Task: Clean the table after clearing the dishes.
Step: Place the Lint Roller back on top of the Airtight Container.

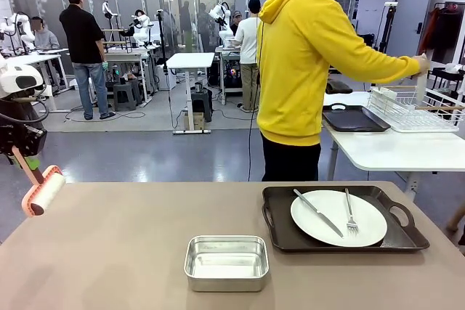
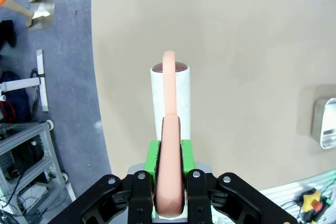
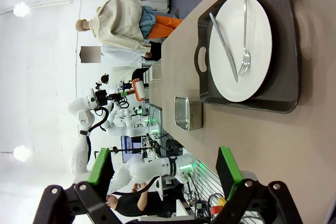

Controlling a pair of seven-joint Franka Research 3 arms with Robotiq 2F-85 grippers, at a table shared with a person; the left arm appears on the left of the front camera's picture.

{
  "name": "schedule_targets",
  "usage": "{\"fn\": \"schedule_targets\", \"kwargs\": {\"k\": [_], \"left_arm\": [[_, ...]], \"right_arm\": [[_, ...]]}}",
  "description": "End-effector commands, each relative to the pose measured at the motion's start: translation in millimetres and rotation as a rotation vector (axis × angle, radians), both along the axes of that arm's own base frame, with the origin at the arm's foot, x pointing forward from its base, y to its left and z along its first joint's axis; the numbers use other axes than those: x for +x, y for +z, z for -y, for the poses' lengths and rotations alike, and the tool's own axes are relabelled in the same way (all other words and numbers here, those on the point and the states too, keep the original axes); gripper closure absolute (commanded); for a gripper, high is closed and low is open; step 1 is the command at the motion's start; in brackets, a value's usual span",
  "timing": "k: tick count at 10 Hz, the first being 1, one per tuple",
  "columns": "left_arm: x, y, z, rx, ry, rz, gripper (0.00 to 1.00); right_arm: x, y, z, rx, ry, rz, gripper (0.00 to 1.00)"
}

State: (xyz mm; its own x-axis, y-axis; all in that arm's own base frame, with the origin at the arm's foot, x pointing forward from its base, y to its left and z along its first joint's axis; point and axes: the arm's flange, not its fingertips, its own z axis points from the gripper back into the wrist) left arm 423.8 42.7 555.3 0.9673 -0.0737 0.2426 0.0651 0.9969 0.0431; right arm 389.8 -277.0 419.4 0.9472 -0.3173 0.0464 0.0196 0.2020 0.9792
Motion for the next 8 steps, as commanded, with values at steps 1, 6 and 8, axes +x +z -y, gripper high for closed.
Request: {"fn": "schedule_targets", "kwargs": {"k": [1,6,8], "left_arm": [[-1,2,-2,0.009,0.002,0.003,0.79],[13,20,84,0.157,-0.316,0.053,0.79],[12,35,151,0.162,-0.560,0.077,0.79]], "right_arm": [[-2,3,-1,0.003,0.002,0.007,0.00],[-2,3,-1,0.003,0.002,0.007,0.00],[-2,3,-1,0.003,0.002,0.007,0.00]]}}
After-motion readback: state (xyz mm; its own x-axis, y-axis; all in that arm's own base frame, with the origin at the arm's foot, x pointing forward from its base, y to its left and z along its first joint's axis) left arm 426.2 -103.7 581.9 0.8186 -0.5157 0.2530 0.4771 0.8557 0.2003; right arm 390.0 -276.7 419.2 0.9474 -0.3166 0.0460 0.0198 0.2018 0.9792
